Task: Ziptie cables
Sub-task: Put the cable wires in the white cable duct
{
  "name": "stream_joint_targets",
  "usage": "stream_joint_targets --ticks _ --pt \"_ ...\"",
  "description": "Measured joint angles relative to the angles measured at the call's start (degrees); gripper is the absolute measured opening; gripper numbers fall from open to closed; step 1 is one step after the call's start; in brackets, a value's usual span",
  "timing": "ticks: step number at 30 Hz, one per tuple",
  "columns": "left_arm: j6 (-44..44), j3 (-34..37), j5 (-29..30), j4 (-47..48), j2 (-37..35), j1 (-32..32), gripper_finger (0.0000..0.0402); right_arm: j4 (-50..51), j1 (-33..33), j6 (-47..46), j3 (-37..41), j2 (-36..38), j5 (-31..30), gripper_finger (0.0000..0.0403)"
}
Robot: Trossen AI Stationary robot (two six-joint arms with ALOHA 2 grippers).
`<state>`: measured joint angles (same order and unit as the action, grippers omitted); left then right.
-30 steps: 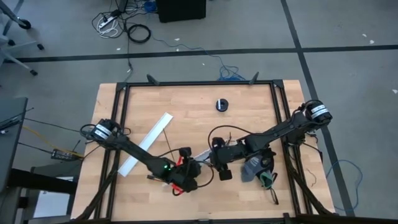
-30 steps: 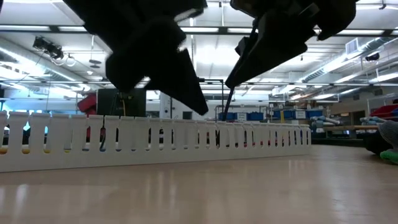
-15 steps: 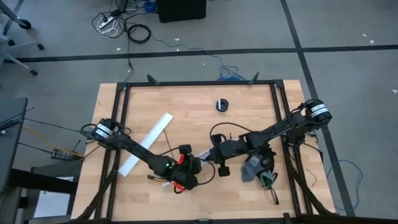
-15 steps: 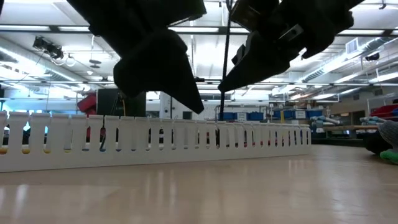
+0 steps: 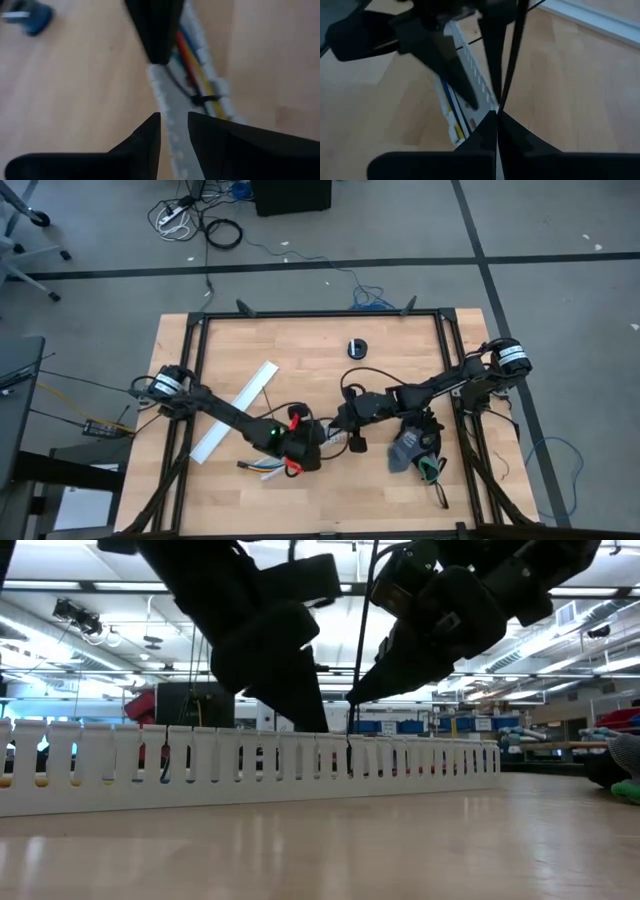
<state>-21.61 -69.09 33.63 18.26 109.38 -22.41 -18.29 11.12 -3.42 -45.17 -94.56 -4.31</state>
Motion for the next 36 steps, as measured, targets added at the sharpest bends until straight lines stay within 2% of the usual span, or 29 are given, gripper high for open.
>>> stream_joint_targets --ticks 6,20,24,31,36 --pt "0.35 0.01 -3.75 -0.98 0.41 2.01 0.0092 -0.16 -0.69 0.04 0.0 0.0 0.03 0.0" --pt "1.26 0.01 -4.01 -2.39 2.81 3.71 0.0088 -1.21 -1.6 0.5 0.0 0.0 1.53 0.0" --pt "1.79 0.01 -3.55 -2.2 3.52 3.65 0.007 -1.21 -1.65 0.5 0.0 0.0 1.53 0.0" --pt "1.91 0.01 -2.17 -2.28 3.52 3.65 0.0011 -2.07 -3.3 0.04 0.0 0.0 3.37 0.0" --pt "2.36 0.01 -1.81 -2.51 3.52 3.61 0.0008 -2.5 -4.34 0.02 0.0 0.0 5.29 0.0"
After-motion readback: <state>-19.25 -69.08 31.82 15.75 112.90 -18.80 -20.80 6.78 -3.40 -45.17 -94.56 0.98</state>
